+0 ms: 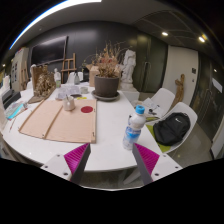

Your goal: Pour water

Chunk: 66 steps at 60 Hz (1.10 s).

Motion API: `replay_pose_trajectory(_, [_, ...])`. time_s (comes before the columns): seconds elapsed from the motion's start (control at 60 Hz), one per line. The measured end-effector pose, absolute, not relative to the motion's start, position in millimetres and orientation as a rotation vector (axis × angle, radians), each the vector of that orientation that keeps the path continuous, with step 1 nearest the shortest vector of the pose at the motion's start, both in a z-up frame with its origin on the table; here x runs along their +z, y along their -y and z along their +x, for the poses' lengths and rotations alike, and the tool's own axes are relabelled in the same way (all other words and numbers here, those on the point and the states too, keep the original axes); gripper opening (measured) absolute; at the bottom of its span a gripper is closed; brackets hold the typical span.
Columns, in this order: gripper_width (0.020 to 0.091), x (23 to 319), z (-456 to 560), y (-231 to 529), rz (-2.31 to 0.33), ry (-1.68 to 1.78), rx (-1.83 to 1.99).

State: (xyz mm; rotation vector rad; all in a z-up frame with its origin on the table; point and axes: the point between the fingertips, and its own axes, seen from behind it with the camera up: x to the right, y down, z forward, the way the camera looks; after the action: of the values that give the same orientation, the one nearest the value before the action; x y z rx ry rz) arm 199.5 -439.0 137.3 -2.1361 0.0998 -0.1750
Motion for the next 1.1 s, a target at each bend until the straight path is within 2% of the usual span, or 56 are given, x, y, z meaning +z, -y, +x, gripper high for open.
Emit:
replay_pose_trajectory(0.217, [0.0857, 99.7, 278.9, 394.7, -2.066, -0.084, -0.198])
replay_pose_trajectory(0.467, [0.0840, 59.0, 312.9, 314.6, -2.026, -0.148, -0.086])
replay_pose_trajectory(0.5, [0.0821, 53.9, 310.8, 309.2, -2.022, -0.143, -0.084])
replay_pose_trajectory(0.533, [0.0772, 49.1, 310.6, 302.6, -2.022, -0.133, -0.077])
replay_pose_trajectory(0.6, [0.0525, 44.8, 312.8, 292.8, -2.019, -0.119, -0.076])
replay_pose_trajectory(0.717, [0.0486, 46.7, 316.6, 285.9, -1.984, -0.128, -0.102])
replay_pose_trajectory(0.783, [0.0419, 47.4, 319.0, 286.5, -1.976, -0.130, -0.103])
replay_pose_trajectory(0.883, [0.0355, 46.5, 317.4, 285.7, -1.979, -0.114, -0.112])
replay_pose_trajectory(0.983, [0.0334, 46.7, 317.2, 285.2, -1.986, -0.095, -0.133])
replay_pose_trajectory(1.1, [0.0333, 61.1, 317.9, 281.8, -1.976, -0.113, -0.140])
